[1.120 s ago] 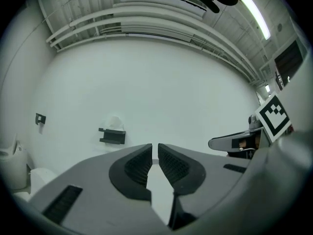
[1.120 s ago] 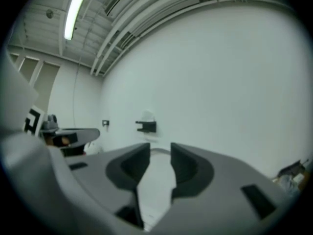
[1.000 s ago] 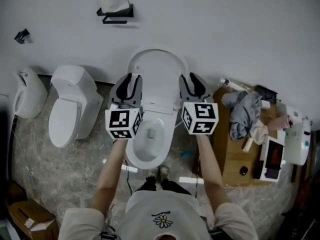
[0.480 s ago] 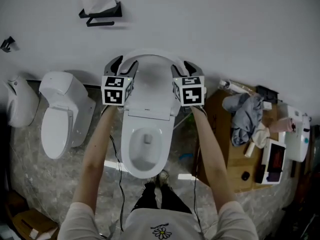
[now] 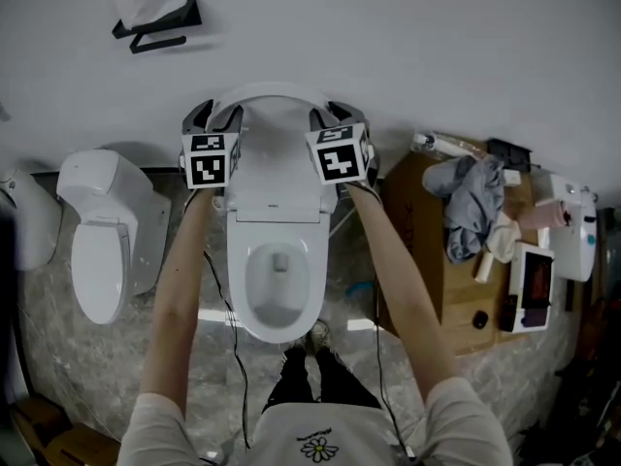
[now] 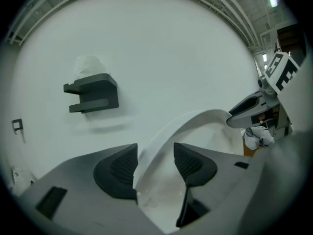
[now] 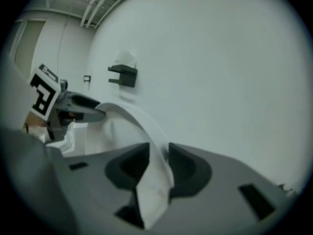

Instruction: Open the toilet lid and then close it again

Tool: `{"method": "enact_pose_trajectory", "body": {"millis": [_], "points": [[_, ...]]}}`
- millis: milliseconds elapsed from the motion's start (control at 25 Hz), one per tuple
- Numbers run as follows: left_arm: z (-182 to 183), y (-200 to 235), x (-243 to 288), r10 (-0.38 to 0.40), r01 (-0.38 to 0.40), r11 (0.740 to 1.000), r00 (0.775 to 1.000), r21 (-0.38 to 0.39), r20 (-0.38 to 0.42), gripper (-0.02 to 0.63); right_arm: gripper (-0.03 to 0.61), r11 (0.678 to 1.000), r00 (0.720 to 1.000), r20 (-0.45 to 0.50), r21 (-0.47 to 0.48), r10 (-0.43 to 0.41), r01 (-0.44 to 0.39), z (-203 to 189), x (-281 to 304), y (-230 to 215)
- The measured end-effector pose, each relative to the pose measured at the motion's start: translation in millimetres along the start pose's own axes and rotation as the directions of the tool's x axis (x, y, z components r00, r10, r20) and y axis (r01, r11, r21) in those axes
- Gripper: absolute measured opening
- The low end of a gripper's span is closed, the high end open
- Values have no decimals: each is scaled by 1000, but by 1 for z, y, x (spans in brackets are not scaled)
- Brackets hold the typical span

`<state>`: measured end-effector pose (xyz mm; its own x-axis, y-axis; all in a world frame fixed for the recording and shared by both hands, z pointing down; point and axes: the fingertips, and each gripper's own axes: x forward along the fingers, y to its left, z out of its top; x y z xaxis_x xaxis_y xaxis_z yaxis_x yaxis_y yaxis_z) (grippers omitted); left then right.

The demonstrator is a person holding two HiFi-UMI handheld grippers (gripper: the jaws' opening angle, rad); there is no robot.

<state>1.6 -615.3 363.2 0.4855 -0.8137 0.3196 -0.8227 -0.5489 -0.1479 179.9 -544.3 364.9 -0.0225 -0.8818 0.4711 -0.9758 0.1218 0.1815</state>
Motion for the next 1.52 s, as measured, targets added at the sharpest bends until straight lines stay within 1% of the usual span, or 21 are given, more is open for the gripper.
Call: {"method": "enact_pose_trajectory", "body": {"millis": [80, 200, 320, 360, 560, 760, 960, 1120, 1280, 1360, 1520], "points": [[-5, -3, 4, -4, 4, 1000, 1000, 5, -25, 230, 110, 1000, 1000, -1, 1, -19, 19, -1, 0, -5], [-9, 0, 4, -7, 6, 1000, 1000, -21, -30, 210, 104, 999, 999, -4, -14, -32, 32, -1, 1, -6], [-8, 7, 3, -3, 1, 998, 999, -56, -34, 127, 103, 999, 999, -5, -24, -42, 42, -2, 2, -6], [-9, 9, 4, -4, 2, 998, 999, -56, -37, 123, 101, 999, 999, -7, -22, -44, 44, -2, 1, -6], [-8, 9, 2, -6, 4, 998, 1000, -64, -30, 123, 97, 998, 999, -13, -27, -53, 53, -2, 0, -6], [-9, 4, -6, -14, 13, 999, 999, -35, -42, 121, 97, 998, 998, -13, -25, -62, 62, -6, -9, -4], [-11, 3, -22, -10, 10, 999, 1000, -38, -14, 121, 95, 997, 998, 8, -41, -69, 69, -10, -23, 4], [-13, -2, -39, -6, 6, 999, 1000, -37, -8, 121, 95, 996, 998, 30, -58, -61, 63, -13, -39, 10], [-21, -9, -60, -13, 12, 1000, 1000, -21, -27, 121, 97, 998, 999, 35, -44, -35, 36, -23, -56, 20], [-21, -12, -69, -19, 18, 1000, 1000, -17, -21, 123, 100, 999, 999, 43, -38, -21, 22, -25, -64, 23], [-30, -23, -96, -22, 22, 1000, 1000, -8, -15, 124, 101, 998, 998, 60, -64, -6, 10, -38, -90, 34]]}}
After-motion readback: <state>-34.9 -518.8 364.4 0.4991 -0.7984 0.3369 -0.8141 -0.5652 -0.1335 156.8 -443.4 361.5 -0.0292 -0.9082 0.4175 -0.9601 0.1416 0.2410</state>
